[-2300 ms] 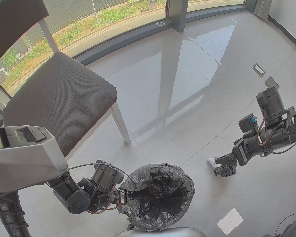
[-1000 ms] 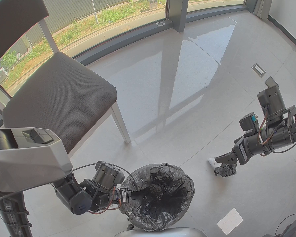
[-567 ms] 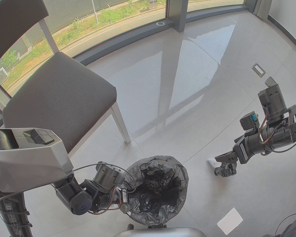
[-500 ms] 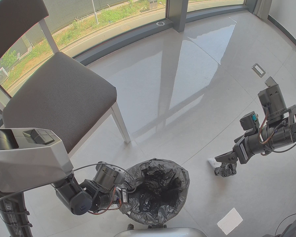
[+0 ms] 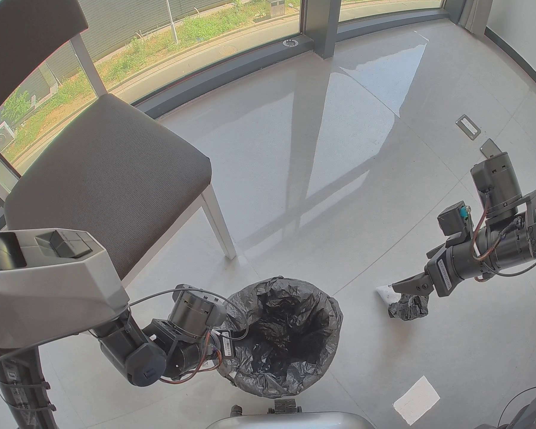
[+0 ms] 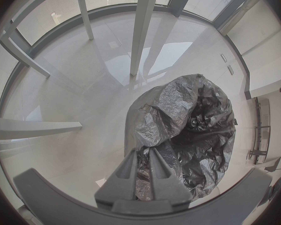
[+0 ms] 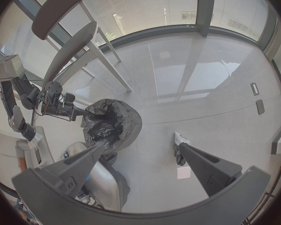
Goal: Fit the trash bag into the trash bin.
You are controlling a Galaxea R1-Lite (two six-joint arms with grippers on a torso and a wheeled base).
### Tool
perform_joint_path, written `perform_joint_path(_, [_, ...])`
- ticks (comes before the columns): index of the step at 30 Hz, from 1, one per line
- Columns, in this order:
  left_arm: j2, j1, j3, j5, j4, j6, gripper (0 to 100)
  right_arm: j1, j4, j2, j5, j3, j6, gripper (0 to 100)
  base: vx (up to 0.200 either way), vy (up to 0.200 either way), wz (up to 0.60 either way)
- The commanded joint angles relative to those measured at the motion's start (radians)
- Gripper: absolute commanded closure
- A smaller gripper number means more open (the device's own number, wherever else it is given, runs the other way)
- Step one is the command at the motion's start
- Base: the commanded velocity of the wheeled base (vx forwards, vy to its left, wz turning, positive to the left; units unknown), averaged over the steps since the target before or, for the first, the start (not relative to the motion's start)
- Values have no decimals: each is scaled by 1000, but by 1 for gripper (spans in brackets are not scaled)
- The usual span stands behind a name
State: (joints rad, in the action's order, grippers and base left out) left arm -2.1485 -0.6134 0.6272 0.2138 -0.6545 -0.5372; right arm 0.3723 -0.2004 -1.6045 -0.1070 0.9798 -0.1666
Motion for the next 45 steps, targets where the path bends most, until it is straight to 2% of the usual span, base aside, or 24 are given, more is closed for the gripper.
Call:
perform_joint_path(1, [22,4,-8,2,-2,5,100,-1,-1,6,0,-4,-1,0,0,0,0])
perform_joint_path(11, [18,80,-47,2,-5,6,100,-1,1,6,0,-4,-1,0,0,0,0])
perform_joint_path(22, [1,110,-47,19,-50,6,100,-1,-1,6,0,-6,-2,0,0,0,0])
perform_joint_path(23, [2,110,-49,19,-60,6,0,-1,-1,6,0,-6,-1,0,0,0,0])
perform_joint_path(38, [87,106,-78,25,-60,28,0,16,7,6,0,5,-2,0,0,0,0])
perform_joint_path(43, [160,96,-83,42,-59,28,0,83,21,-5,-13,23,10,0,0,0,0])
perform_joint_path(44, [177,95,-90,42,-63,28,0,135,42,-15,-14,23,13,0,0,0,0])
perform_joint_path(45, [194,92,-98,42,-65,28,0,152,53,-25,-16,22,13,0,0,0,0])
